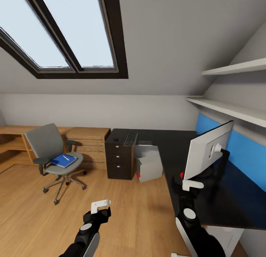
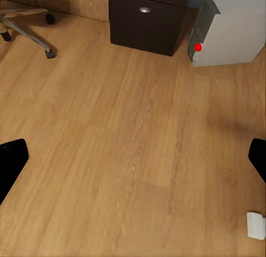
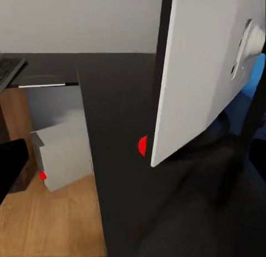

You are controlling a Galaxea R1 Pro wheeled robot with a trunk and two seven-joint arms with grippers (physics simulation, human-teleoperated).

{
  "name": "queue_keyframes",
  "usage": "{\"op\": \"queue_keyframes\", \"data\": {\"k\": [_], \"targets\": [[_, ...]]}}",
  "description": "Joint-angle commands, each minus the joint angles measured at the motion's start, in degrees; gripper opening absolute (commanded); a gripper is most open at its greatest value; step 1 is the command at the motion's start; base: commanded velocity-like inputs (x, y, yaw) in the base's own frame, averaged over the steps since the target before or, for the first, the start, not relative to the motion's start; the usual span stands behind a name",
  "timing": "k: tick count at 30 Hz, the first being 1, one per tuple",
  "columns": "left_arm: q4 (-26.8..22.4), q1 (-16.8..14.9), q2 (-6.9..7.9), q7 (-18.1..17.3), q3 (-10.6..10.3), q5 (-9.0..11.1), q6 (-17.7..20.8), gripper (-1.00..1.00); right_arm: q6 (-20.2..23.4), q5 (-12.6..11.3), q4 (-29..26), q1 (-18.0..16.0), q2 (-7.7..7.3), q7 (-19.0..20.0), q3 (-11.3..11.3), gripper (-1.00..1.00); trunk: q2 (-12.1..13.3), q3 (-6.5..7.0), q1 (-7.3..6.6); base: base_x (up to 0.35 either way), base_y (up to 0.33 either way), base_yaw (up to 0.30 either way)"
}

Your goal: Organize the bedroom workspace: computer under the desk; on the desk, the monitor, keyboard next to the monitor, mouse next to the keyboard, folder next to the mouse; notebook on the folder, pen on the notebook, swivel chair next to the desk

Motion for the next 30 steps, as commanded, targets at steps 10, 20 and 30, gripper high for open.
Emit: {"op": "queue_keyframes", "data": {"k": [10,20,30], "targets": [[-0.1,0.0,0.0,0.4,-0.2,0.6,0.2,1.0,-6.2,1.4,0.1,0.6,-0.12,-0.5,0.2,1.0,0.0,-0.04,0.04,0.061,0.033,0.0],[0.0,0.0,-0.06,0.4,-1.1,0.6,0.2,1.0,-8.4,7.6,2.7,0.7,-0.09,-5.9,0.1,1.0,0.0,-0.04,0.04,0.249,0.001,0.0],[0.0,0.0,-0.09,0.3,-1.4,0.6,0.1,1.0,-9.7,8.4,4.2,0.7,-0.15,-8.4,-0.3,1.0,0.0,-0.04,0.04,0.098,0.0,0.0]]}}
